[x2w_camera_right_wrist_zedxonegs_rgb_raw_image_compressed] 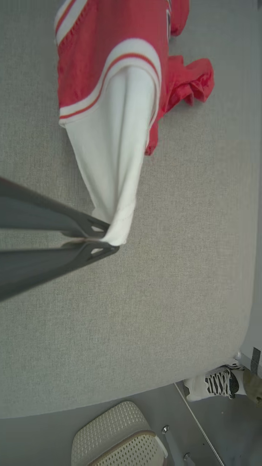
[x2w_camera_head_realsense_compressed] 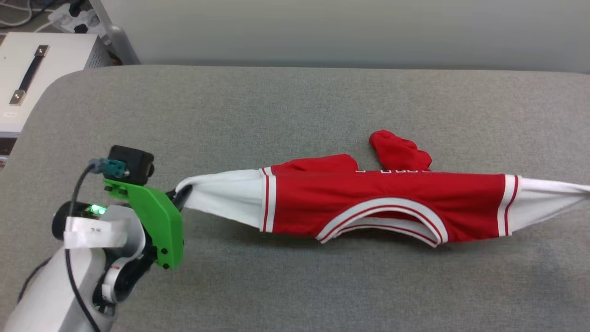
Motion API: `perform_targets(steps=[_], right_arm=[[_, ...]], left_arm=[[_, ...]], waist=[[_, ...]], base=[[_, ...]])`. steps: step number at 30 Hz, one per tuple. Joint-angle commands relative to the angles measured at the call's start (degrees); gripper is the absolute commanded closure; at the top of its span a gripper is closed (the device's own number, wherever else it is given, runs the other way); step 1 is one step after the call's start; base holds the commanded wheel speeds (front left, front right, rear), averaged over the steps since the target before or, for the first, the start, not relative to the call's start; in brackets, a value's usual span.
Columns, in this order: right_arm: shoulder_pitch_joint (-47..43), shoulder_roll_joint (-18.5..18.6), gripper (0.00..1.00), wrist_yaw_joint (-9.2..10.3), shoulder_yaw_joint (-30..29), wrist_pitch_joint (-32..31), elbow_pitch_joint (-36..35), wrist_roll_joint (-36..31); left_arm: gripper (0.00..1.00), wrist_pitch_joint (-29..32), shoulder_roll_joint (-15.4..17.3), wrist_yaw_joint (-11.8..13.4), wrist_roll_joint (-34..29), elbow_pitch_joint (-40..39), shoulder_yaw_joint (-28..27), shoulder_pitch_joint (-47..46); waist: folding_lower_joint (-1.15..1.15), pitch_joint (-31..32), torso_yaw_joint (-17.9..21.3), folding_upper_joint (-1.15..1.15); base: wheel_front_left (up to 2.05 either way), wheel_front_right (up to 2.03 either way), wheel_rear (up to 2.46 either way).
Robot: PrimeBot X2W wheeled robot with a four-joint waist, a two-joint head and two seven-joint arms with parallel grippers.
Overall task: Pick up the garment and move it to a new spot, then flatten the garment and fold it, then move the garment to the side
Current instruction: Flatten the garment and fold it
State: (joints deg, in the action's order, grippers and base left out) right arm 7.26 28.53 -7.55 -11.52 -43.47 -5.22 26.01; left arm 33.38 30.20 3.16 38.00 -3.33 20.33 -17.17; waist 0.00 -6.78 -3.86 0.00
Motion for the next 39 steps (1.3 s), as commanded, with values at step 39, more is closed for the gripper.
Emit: perform_targets(steps=[39], right_arm=[[45.25,11.65,1.0,0.06,7.25,13.0,7.04,4.46]], left_arm=[[1.0,-4.47,10.17,-2.37,-2.63,-11.21,-12.27,-32.26]], waist=[[0.0,-13.07,4.67,0.0]], base=[[0.0,0.0,0.0]])
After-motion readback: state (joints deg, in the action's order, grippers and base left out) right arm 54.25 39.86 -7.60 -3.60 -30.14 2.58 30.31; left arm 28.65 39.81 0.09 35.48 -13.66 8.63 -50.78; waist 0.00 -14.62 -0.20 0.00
